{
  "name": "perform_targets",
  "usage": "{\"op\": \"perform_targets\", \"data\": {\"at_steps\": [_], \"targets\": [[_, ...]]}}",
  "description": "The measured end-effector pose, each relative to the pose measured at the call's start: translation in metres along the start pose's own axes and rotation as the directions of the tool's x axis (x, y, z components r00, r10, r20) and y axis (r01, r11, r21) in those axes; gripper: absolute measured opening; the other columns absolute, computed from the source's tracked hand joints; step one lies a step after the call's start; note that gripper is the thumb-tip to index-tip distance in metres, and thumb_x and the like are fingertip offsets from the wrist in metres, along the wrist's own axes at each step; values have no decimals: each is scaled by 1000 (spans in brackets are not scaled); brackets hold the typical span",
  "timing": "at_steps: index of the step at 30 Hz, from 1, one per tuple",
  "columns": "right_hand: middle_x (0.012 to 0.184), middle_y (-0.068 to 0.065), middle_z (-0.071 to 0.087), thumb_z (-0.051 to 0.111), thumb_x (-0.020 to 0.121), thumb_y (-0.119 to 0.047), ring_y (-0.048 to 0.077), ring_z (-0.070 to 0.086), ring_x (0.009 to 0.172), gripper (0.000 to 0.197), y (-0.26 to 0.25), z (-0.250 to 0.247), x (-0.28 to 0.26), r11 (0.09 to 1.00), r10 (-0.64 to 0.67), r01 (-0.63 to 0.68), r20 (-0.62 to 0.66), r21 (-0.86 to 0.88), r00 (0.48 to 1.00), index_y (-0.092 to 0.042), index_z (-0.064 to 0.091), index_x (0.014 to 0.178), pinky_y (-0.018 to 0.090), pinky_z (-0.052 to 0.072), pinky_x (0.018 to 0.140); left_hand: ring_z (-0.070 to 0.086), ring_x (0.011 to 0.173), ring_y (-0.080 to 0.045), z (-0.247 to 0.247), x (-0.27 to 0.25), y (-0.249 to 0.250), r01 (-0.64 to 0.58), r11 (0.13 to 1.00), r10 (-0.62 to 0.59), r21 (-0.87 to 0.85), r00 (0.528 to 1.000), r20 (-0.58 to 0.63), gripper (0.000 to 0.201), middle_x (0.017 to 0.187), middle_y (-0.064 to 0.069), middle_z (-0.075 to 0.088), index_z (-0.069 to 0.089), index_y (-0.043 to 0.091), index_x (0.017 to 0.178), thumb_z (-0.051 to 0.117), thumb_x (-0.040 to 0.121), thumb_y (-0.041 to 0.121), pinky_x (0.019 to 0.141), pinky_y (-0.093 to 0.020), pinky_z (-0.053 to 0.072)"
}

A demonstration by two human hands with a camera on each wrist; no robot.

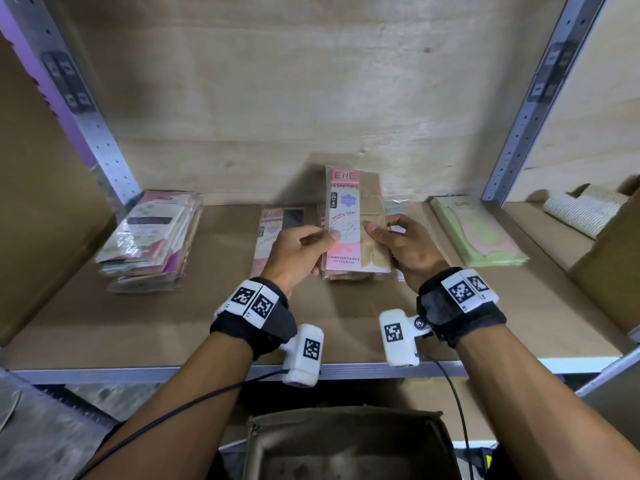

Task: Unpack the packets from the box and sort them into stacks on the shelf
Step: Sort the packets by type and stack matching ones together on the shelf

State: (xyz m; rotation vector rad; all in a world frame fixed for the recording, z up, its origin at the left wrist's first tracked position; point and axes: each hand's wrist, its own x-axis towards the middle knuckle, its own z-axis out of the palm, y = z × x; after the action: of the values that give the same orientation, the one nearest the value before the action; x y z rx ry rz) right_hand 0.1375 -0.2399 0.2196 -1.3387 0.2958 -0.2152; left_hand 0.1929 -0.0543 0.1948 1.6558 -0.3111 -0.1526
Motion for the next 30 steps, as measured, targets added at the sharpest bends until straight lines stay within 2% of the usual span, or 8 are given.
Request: {"op": "perform_targets", "data": {"at_steps": [4,7,10,16,18,22,25,30], "targets": [[90,8,75,72,85,-1,14,71,65,33,-8,-11,5,995,57,-44,143,-94,988,-7,57,115,22,52,50,50,46,-11,2,8,-5,-24,1000,24,-6,998,-50,24,59,4,67,75,8,105,75,90,26,43,-21,41],[110,19,71,72,79,6,27,69,87,49,-9,-21,11,974,86,-46,173,-222,981,-5,57,124,32,56,65,50,43,-6,4,14,-8,8,1000,-8,7,999,-48,26,59,7,65,73,5,113,72,92,21,42,-17,41],[111,28,66,77,76,4,38,67,97,54,-5,-23,19,943,54,-23,84,-333,995,-2,57,127,48,58,86,51,43,-6,2,18,-8,51,998,-52,27,998,37,25,63,0,64,69,5,119,66,96,13,42,-14,41],[97,15,68,85,71,-6,22,65,72,55,2,-21,36,810,31,-23,4,-585,999,-4,61,121,28,53,59,63,53,-16,2,32,-15,91,980,-89,178,996,-23,26,65,-2,69,70,3,116,71,91,5,61,-28,58],[97,10,69,87,71,-11,22,66,76,54,4,-20,40,740,16,-12,-1,-673,1000,-8,63,119,30,57,65,68,52,-12,3,37,-22,114,962,-100,249,993,-67,26,69,-2,73,71,4,114,74,88,5,55,-22,58],[104,10,71,88,71,-19,26,69,93,52,5,-18,44,650,-2,0,-2,-760,1000,-11,67,118,33,58,84,73,56,-10,3,43,-29,146,937,-119,318,988,-103,27,69,2,74,73,5,110,79,84,7,68,-30,64],[110,13,70,88,70,-19,28,69,101,51,6,-16,45,615,29,-18,0,-788,1000,-8,68,116,37,56,93,72,54,-9,3,44,-29,150,917,-118,369,987,-106,24,69,5,74,74,7,106,80,84,11,58,-19,59],[117,13,68,88,70,-17,30,66,108,53,7,-17,47,590,89,-55,-3,-805,996,-8,68,118,41,54,99,74,61,-16,7,43,-25,197,916,-174,349,980,-96,35,97,-16,76,69,0,118,78,85,5,62,-26,63]]}}
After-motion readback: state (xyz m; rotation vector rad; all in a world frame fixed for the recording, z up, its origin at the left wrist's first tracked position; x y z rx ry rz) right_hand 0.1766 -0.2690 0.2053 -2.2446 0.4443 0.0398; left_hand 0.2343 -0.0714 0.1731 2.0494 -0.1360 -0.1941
